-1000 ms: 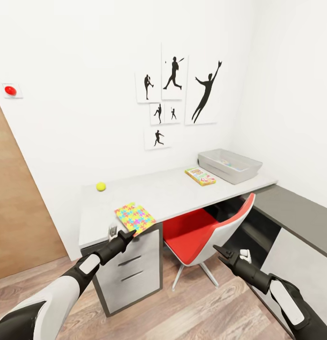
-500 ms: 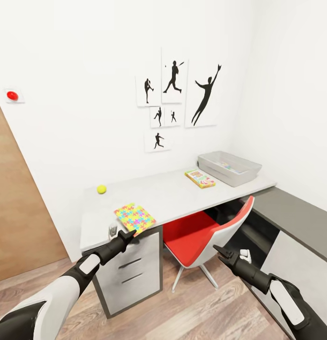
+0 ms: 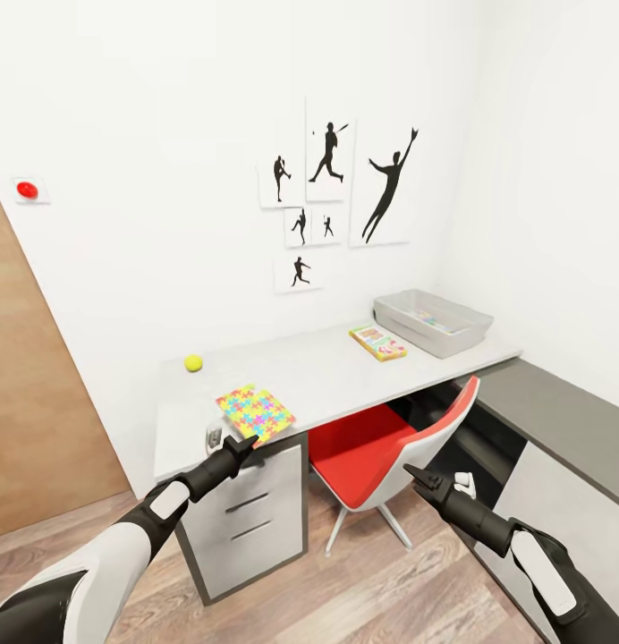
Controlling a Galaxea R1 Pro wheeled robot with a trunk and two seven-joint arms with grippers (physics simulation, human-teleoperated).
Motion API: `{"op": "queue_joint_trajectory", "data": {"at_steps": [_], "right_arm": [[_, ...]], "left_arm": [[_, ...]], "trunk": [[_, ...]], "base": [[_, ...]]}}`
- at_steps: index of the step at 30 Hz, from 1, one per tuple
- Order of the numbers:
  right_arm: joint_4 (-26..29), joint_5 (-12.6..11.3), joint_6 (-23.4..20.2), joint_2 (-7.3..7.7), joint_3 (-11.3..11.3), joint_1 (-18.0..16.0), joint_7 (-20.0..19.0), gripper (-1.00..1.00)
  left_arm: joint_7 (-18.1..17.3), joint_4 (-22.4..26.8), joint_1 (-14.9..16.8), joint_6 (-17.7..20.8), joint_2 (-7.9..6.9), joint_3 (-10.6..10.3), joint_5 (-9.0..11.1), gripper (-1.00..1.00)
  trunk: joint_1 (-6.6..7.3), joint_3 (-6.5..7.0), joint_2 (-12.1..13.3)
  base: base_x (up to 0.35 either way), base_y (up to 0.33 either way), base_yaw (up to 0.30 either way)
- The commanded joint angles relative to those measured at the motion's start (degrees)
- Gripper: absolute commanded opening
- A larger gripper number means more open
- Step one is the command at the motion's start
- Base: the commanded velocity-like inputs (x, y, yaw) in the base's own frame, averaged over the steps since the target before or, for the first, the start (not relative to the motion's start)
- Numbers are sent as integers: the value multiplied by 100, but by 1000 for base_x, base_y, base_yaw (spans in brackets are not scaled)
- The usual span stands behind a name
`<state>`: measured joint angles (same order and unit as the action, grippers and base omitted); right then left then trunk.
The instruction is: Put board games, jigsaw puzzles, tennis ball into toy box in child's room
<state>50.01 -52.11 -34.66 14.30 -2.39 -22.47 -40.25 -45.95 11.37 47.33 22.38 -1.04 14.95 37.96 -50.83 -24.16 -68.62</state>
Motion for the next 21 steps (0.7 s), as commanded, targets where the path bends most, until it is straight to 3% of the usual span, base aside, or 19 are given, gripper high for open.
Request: {"op": "queue_joint_trajectory", "data": {"at_steps": [1, 13, 21], "right_arm": [[0, -31, -40, 1, -7, -3, -3, 100], [0, -34, -39, 1, -7, -3, -5, 100], [0, -30, -28, -16, -7, -3, -1, 100]], "left_arm": [[-10, -3, 4, 47, -1, -1, 36, -100], [-26, 17, 4, 92, -1, -69, 29, -100], [-28, 433, 9, 1047, -44, -904, 5, -100]], "trunk": [[23, 12, 38], [286, 228, 519], [462, 371, 840]], "base": [[0, 0, 0], [0, 0, 0], [0, 0, 0]]}}
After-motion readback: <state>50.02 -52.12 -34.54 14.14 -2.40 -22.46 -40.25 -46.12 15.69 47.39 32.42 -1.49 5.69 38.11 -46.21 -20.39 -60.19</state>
